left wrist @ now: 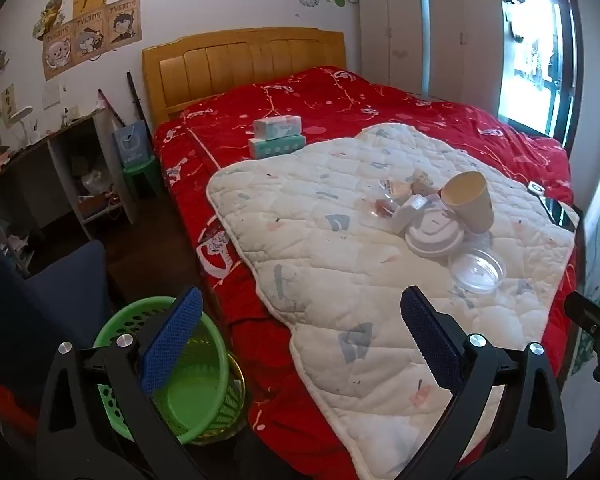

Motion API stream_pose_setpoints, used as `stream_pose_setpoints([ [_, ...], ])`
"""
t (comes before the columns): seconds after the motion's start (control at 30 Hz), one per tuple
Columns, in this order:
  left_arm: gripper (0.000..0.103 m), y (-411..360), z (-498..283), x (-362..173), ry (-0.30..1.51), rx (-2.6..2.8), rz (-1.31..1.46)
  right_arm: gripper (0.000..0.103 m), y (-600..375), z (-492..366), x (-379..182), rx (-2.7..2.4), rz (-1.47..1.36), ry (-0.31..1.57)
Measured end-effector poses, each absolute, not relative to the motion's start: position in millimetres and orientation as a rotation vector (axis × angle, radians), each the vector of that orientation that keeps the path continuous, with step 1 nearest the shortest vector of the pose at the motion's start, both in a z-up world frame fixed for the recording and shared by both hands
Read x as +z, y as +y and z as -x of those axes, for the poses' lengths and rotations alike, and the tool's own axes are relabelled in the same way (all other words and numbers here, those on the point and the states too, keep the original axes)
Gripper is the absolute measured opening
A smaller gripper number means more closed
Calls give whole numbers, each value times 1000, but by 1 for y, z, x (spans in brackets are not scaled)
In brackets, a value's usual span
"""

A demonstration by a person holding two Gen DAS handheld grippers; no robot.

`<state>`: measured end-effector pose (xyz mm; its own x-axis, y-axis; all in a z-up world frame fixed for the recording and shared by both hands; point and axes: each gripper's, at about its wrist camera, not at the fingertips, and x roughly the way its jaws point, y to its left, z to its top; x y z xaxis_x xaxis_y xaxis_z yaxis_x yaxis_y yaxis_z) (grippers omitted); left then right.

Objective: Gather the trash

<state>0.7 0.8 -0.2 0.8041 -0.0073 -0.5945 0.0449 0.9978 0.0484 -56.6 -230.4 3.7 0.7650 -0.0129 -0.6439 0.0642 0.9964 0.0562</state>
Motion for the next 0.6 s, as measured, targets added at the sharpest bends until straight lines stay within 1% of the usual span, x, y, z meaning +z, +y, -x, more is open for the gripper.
stream_pose_setpoints([
  [0.3, 98, -6, 2, 4, 595, 34, -102, 97, -233, 57, 9, -42, -72, 694],
  [0.33, 98, -10, 1, -4, 616, 5, -87, 97, -234, 56, 8, -43, -72, 694],
  [0.43, 98, -17, -1, -6, 611, 11, -90, 97, -232, 56, 6, -42, -69, 691],
  [0.5, 98, 0, 4, 5, 607, -8, -74, 97, -233, 54, 5, -42, -69, 690],
  [0.6, 98, 0, 5, 5, 607, -9, -73, 97, -230, 59, 8, -43, -69, 688],
])
